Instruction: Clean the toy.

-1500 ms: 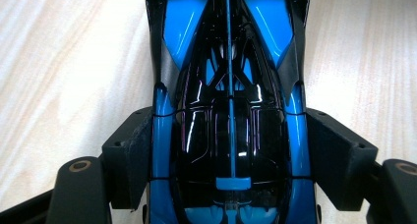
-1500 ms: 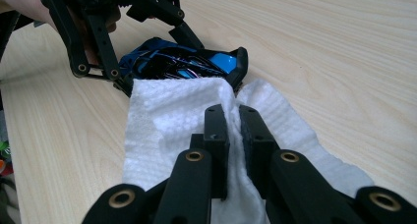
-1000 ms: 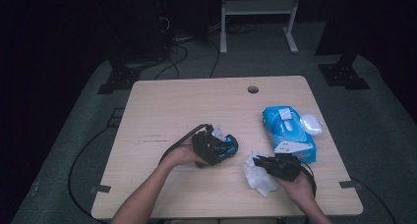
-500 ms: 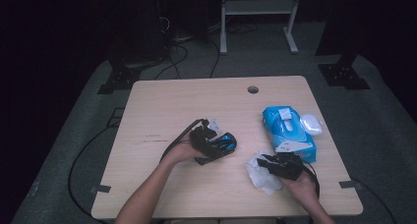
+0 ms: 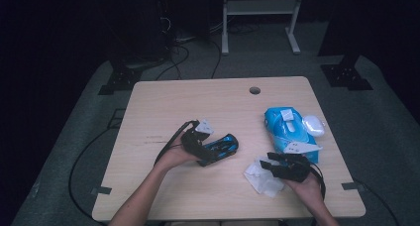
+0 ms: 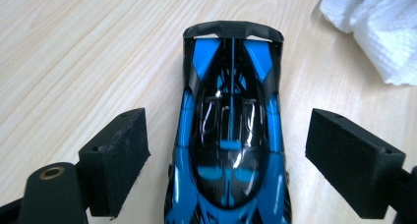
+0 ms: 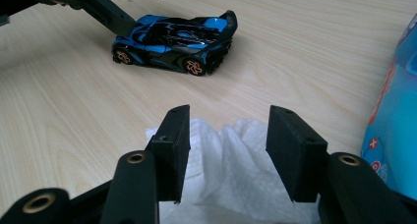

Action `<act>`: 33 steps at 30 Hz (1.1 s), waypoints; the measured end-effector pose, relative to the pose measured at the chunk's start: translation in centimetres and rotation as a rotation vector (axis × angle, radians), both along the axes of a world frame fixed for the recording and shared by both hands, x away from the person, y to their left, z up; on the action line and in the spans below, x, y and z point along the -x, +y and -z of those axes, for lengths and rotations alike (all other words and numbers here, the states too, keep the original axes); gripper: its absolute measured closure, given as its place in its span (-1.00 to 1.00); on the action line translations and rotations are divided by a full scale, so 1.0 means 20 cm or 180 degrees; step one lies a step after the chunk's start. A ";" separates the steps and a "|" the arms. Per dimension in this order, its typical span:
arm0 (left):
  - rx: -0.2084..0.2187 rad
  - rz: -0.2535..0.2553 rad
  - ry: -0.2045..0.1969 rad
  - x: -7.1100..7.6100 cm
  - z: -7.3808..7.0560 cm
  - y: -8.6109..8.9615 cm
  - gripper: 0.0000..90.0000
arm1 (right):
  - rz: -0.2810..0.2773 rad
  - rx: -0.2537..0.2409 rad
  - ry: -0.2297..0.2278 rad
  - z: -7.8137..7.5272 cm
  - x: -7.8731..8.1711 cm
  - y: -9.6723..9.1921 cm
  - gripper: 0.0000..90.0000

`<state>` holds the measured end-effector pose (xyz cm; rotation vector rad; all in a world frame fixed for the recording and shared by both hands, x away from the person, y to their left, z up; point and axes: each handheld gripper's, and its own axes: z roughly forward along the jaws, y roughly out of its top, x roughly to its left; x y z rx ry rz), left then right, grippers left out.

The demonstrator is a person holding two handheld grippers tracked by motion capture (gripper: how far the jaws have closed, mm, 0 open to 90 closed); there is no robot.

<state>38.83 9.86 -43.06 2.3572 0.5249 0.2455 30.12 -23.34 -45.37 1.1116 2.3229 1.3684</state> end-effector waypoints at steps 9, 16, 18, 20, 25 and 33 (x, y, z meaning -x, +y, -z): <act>0.0154 -0.0082 -0.0057 0.08 -0.01 0.12 -0.66 | -0.0010 -0.0042 -0.0004 0.00 0.01 -0.01 0.04; 0.0188 -0.0156 -0.0052 0.12 0.01 0.19 -0.66 | -0.0019 -0.0066 -0.0028 -0.01 0.01 -0.02 0.01; 0.0221 -0.0166 -0.0049 0.14 0.02 0.21 -0.66 | -0.0020 -0.0081 -0.0037 -0.01 0.01 -0.03 0.01; 0.0230 -0.0191 -0.0051 0.15 0.03 0.23 -0.66 | -0.0013 -0.0094 -0.0041 -0.01 0.01 -0.03 0.00; 0.0254 -0.0252 -0.0032 0.18 0.06 0.28 -0.68 | -0.0010 -0.0095 -0.0036 -0.01 0.01 -0.04 -0.01; 0.0391 -0.0326 0.0018 0.24 0.10 0.34 -0.68 | -0.0024 -0.0083 -0.0033 -0.01 0.01 -0.04 -0.01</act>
